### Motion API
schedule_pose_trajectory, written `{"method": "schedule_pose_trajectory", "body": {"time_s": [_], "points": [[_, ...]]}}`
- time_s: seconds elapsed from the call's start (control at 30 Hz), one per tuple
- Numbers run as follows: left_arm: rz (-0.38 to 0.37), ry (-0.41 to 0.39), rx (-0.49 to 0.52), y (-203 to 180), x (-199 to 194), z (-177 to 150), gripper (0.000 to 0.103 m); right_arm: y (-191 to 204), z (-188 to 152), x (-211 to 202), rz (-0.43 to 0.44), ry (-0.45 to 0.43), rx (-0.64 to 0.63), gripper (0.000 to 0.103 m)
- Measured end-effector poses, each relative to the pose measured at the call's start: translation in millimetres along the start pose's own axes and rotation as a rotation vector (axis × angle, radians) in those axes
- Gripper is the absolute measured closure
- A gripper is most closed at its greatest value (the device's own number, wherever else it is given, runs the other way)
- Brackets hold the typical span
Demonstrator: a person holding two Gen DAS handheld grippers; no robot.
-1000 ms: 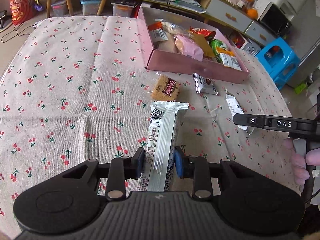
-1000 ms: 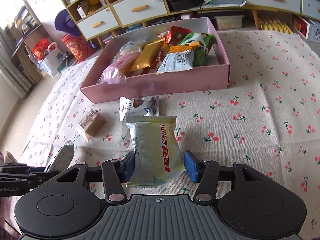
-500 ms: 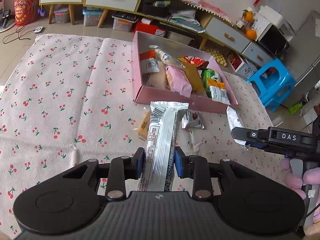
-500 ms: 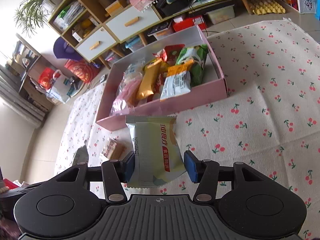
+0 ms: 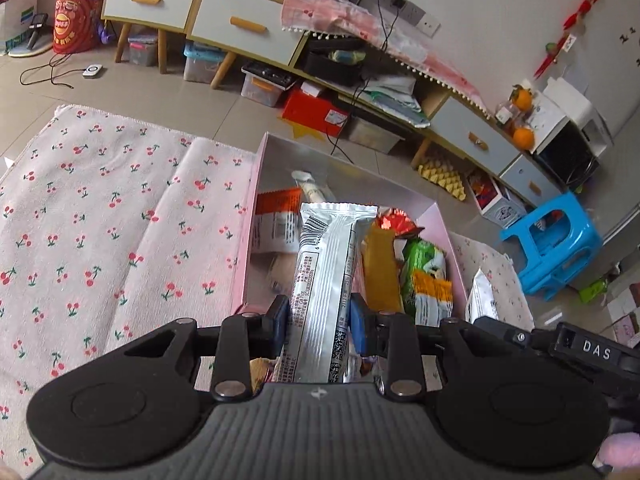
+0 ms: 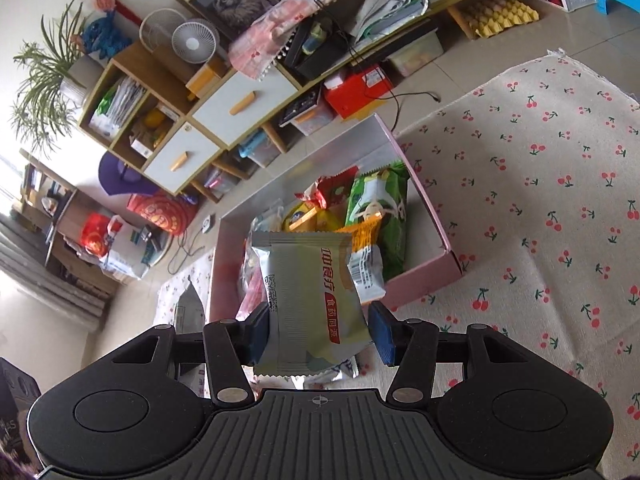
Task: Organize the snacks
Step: 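Carry the silver bar with the left tool while the right tool carries the bread packet over the box, then open the left tool into the pink box while the right tool releases the bread packet inside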
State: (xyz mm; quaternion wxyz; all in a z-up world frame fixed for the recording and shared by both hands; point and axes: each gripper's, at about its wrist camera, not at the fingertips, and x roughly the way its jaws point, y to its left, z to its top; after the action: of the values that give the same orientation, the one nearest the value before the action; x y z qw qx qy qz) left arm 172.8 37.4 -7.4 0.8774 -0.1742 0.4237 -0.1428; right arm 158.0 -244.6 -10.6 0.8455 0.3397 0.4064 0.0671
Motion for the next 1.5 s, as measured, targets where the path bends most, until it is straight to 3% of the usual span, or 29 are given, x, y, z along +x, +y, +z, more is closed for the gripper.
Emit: {"method": "schedule_pose_trajectory", "body": {"time_s": [0.13, 0.33, 0.67, 0.83, 0.9, 0.97, 1.0, 1.17, 1.23, 1.5], "points": [[0.021, -0.064, 0.011, -4.4, 9.7, 8.3, 0.074, -5.0, 7.4, 7.3, 0.021, -0.017, 0.055, 0.052], [0.014, -0.084, 0.002, -7.2, 23.1, 9.1, 0.074, -12.0, 14.7, 20.6, 0.028, -0.021, 0.121, 0.052], [0.017, -0.168, 0.003, -3.8, 20.5, 11.4, 0.067, -1.5, 45.8, 42.6, -0.074, -0.090, 0.105, 0.051], [0.020, -0.164, 0.007, -7.6, 18.6, 12.1, 0.062, 6.4, 50.7, 54.6, -0.096, -0.088, 0.076, 0.050], [0.028, -0.162, 0.020, -9.3, 17.7, 11.8, 0.054, 7.8, 50.6, 57.0, -0.072, -0.085, 0.079, 0.048], [0.039, -0.167, 0.037, -10.7, 16.6, 11.3, 0.049, 9.4, 48.7, 57.2, -0.056, -0.072, 0.086, 0.033], [0.045, -0.164, 0.046, -11.2, 16.7, 11.1, 0.049, 10.7, 46.9, 56.3, -0.058, -0.072, 0.081, 0.031], [0.061, -0.124, 0.079, -13.5, 18.2, 7.6, 0.046, 17.7, 37.5, 49.3, -0.065, -0.051, 0.011, 0.031], [0.072, -0.121, 0.102, -16.1, 16.3, 5.0, 0.038, 20.2, 32.8, 44.2, -0.062, -0.045, -0.011, 0.031], [0.106, -0.090, 0.165, -23.0, 7.1, -6.2, 0.029, 19.9, 14.4, 18.8, -0.066, -0.033, -0.086, 0.028]]}}
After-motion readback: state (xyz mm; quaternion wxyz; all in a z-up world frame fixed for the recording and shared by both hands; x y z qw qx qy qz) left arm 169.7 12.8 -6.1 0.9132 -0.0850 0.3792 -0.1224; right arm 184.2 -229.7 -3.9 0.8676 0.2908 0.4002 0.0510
